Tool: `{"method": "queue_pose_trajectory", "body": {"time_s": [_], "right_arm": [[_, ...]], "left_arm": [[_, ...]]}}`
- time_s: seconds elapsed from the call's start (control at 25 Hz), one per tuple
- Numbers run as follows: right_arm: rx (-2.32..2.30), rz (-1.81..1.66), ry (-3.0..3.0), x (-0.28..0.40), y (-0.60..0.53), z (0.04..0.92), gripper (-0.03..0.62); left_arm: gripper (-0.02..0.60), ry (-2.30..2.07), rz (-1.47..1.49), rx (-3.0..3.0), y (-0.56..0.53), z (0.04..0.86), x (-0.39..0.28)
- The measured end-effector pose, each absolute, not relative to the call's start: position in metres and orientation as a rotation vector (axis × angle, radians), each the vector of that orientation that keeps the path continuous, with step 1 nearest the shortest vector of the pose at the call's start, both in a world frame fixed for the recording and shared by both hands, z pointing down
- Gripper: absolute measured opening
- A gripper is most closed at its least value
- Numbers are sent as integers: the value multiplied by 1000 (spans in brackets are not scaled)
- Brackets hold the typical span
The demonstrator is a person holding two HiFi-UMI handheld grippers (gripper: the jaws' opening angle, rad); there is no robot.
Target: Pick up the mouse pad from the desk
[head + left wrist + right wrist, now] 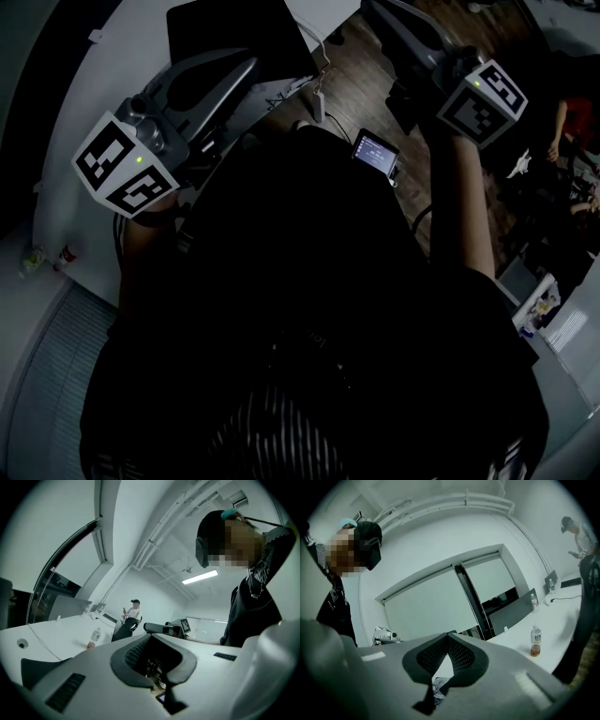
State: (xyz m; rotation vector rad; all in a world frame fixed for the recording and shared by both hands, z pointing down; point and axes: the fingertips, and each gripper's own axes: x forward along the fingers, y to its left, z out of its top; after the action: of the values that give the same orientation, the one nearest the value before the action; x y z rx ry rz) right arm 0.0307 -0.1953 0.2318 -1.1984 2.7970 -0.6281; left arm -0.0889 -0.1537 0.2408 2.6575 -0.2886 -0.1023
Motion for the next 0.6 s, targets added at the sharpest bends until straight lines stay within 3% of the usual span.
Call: {"method": "queue_pose_trajectory", "body": {"time_s": [0.6], "right_arm": [[-1040, -708, 2828, -1, -257, 251, 5]], "left_arm": [[9, -424, -123, 2650, -160, 243, -123]]}}
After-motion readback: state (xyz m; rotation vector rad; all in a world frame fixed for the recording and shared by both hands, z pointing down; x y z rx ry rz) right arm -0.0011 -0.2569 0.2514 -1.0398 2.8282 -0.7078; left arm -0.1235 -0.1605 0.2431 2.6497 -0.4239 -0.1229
